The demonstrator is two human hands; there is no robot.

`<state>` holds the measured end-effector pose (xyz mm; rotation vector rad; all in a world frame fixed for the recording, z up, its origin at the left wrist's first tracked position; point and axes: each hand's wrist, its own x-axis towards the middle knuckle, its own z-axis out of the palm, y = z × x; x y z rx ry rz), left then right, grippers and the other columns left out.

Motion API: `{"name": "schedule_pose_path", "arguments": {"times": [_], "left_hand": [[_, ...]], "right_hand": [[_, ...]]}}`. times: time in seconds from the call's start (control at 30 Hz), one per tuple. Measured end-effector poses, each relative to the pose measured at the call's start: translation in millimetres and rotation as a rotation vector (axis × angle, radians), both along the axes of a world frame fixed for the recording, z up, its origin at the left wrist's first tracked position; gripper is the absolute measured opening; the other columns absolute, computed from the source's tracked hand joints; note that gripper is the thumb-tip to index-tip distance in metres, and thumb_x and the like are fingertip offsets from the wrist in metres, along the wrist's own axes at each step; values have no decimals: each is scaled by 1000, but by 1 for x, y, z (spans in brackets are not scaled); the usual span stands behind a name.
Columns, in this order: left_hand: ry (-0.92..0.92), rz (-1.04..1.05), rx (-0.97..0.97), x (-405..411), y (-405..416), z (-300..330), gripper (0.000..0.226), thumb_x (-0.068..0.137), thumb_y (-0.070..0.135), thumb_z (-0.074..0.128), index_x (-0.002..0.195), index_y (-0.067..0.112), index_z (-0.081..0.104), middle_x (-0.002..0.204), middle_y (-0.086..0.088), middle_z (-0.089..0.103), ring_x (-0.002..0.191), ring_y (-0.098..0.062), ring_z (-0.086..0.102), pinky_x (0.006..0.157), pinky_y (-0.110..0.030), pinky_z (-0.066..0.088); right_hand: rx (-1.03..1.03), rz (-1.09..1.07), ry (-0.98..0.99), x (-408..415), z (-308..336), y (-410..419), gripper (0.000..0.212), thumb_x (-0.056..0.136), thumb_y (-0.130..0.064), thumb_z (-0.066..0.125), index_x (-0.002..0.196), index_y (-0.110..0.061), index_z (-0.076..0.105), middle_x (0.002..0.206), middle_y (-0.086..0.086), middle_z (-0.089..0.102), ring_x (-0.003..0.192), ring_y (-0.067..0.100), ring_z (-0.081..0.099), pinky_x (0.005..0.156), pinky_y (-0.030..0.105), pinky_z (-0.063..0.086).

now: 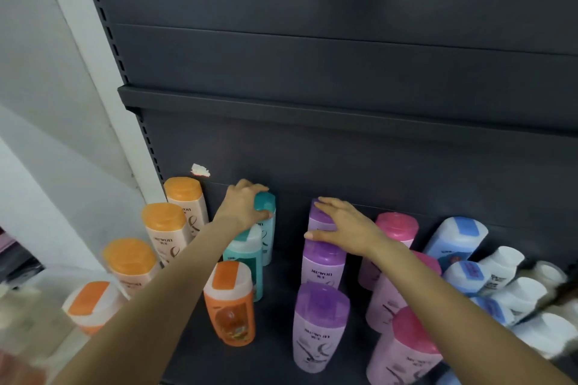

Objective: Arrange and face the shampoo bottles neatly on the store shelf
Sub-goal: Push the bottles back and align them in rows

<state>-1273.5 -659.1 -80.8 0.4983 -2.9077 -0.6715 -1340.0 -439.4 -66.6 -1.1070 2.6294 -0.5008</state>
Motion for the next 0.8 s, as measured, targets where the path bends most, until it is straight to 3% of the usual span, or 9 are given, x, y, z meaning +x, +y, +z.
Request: {"name": "schedule_pose_path", "arguments": {"times": [0.33, 0.6, 0.8], "left_hand": [[-130, -160, -155, -2, 7, 14, 52, 80, 24, 71, 127, 23, 49, 121, -8, 45, 112, -26, 44, 89, -42, 46], [152, -98, -40, 36, 16, 44, 49, 81, 30, 70, 127, 25, 52, 118, -4, 47, 113, -22, 46, 93, -45, 45], [342, -49, -17, 72, 12, 82, 48, 79, 26, 73, 123, 25, 55, 108, 2, 44, 104, -18, 45, 88, -25, 34]], "right_hand": [[21, 0, -2, 1, 2, 0, 84, 83, -58, 57, 149, -19, 24, 156, -6, 19, 142, 15, 19, 114, 29, 22], [-21, 32, 40, 11, 15, -6, 78, 88, -52, 56, 149, -14, 26, 156, 0, 21, 143, 17, 18, 116, 32, 19], [-143, 75, 27, 26, 26, -22, 70, 86, -38, 64, 146, -18, 33, 148, 3, 36, 137, 19, 32, 112, 27, 24]]}}
